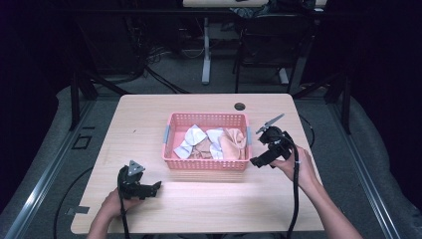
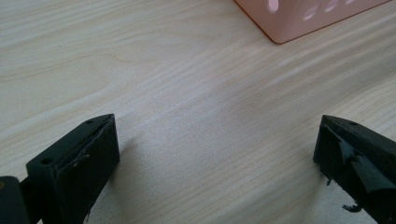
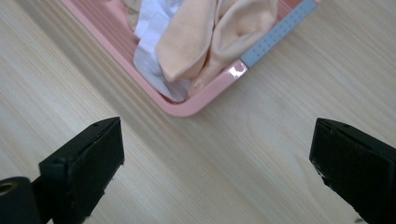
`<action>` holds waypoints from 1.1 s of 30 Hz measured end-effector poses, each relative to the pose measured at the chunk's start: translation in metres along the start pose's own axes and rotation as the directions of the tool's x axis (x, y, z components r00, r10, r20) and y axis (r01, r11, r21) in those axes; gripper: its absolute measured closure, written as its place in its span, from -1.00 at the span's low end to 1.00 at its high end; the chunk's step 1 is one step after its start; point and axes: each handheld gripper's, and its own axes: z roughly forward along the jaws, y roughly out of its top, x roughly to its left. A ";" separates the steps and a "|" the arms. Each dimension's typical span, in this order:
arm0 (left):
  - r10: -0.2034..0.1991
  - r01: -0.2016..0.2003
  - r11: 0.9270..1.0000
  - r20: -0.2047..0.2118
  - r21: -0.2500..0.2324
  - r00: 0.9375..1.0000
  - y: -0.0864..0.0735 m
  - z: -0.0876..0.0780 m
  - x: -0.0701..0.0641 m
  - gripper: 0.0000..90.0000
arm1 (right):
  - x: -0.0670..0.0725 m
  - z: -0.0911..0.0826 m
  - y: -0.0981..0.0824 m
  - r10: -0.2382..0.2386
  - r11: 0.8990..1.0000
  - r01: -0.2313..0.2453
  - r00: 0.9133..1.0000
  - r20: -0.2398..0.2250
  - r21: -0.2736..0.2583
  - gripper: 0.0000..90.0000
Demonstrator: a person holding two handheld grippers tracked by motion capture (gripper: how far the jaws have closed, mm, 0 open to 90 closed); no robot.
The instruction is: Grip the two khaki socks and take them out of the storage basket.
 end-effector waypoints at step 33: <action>0.000 0.000 1.000 0.000 0.000 1.000 0.000 0.000 0.000 -0.99 | 0.008 0.073 0.091 0.010 0.996 -0.007 0.999 -0.033 0.086 0.08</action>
